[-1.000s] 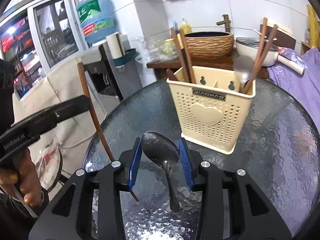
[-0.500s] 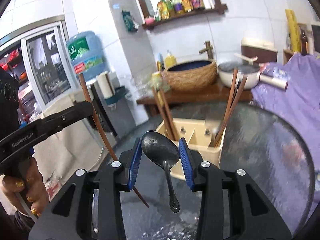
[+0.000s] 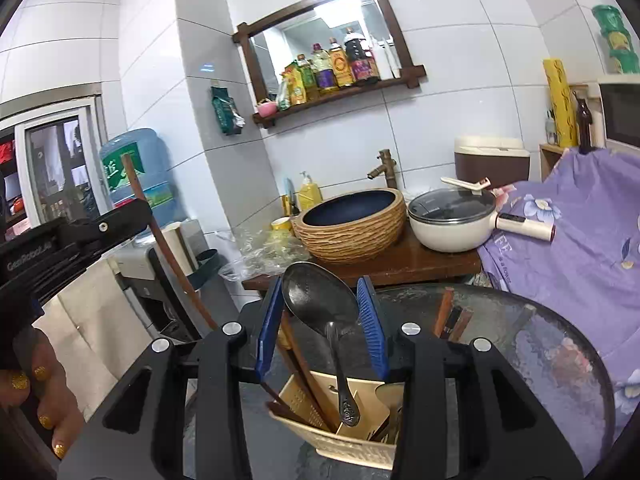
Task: Organize utensils
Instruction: 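Lower the spoon in the right tool and chopstick in the left tool into the holder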
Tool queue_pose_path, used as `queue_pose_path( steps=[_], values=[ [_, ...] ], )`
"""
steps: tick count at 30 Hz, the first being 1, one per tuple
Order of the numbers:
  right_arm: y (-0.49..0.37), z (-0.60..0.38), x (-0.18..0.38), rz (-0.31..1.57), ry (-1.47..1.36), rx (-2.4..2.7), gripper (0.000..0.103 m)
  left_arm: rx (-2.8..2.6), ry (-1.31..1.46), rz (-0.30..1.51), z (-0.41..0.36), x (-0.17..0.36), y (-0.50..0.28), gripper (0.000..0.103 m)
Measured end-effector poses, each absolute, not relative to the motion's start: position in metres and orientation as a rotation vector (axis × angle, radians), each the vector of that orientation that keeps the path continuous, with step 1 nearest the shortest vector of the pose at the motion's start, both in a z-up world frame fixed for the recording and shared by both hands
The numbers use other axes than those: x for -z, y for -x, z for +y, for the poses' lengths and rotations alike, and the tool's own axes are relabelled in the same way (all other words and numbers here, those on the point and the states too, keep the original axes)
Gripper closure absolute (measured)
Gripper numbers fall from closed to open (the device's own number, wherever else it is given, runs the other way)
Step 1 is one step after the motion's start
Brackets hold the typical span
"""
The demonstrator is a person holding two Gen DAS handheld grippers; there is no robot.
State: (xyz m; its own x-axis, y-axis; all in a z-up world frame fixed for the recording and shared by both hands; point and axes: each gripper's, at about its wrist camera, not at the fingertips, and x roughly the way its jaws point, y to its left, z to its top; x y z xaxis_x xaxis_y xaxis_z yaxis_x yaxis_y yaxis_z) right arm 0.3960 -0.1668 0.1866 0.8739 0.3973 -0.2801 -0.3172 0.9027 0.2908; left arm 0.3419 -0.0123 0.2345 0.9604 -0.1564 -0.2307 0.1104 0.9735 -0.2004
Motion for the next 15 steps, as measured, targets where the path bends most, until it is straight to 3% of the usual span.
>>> queue_pose_path(
  steps=[15],
  values=[
    [-0.402, -0.162, -0.089, 0.387, -0.177, -0.3, 0.064, 0.146, 0.195, 0.419, -0.02, -0.131, -0.384, 0.097]
  ],
)
